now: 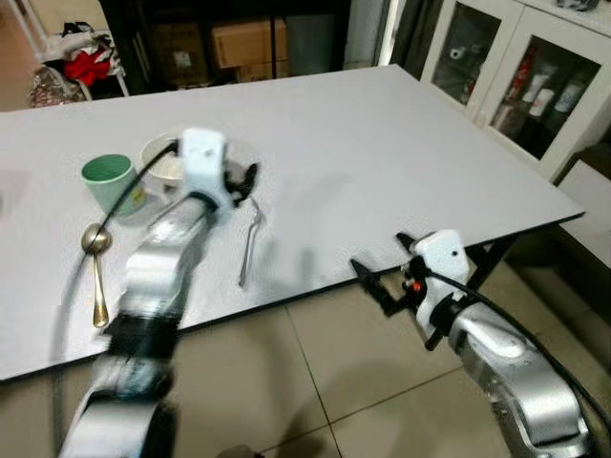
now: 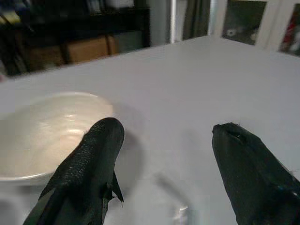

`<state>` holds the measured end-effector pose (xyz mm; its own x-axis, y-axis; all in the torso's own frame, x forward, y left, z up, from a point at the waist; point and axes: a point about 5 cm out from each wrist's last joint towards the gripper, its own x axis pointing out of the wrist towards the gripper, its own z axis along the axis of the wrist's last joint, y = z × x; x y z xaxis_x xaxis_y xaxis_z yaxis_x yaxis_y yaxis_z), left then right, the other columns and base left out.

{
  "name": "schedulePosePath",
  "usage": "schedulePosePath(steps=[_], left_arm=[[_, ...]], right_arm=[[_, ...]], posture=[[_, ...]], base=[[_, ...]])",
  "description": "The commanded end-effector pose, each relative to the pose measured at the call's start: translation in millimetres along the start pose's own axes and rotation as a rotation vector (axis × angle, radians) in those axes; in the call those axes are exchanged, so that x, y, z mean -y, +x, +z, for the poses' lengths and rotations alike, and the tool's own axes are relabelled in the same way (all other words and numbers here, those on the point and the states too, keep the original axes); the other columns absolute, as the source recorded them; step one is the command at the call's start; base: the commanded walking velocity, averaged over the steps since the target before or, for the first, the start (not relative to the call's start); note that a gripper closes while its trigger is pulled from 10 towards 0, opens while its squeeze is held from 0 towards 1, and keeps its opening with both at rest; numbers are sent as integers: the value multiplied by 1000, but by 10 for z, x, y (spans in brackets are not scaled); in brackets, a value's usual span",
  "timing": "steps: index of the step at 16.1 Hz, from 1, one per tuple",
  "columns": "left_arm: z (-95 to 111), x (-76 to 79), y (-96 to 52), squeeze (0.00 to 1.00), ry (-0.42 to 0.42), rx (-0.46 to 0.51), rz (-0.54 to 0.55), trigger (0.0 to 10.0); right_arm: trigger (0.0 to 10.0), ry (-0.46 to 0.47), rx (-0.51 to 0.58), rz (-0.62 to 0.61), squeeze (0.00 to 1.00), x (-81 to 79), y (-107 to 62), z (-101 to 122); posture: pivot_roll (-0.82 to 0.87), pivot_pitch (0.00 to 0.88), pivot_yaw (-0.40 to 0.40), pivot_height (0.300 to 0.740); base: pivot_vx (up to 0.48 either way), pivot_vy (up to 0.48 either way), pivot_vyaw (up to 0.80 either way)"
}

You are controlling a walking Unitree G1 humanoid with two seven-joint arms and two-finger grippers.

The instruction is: Setting the table

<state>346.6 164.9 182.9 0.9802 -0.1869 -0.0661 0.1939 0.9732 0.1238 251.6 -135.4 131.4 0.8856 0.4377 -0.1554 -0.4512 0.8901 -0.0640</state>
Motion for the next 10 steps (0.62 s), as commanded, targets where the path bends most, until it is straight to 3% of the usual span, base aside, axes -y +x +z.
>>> schedulePosePath(steps=[1,3,5,8,10], left_arm=[[85,1,-90,0,79,60,-10,10000],[-17,-59,-326,0,158,72,17,10000],[-228,-15,-494,0,133,14,37,10000],[-275,50,-552,0,114,7,49,10000],[-263,78,-582,0,116,11,49,10000]], right_arm=[[10000,-11,10,-97,0,72,-30,-5],[10000,26,34,-149,0,52,-62,-19],[10000,7,42,-170,0,46,-89,-25],[10000,3,40,-159,0,30,-102,-58],[10000,1,53,-151,0,12,-90,-47]], posture=[[-3,0,18,740],[-7,0,20,740],[-9,0,13,740],[-3,0,3,740],[3,0,-3,740]], base=[[0,0,0],[0,0,0],[0,0,0],[0,0,708],[0,277,800]])
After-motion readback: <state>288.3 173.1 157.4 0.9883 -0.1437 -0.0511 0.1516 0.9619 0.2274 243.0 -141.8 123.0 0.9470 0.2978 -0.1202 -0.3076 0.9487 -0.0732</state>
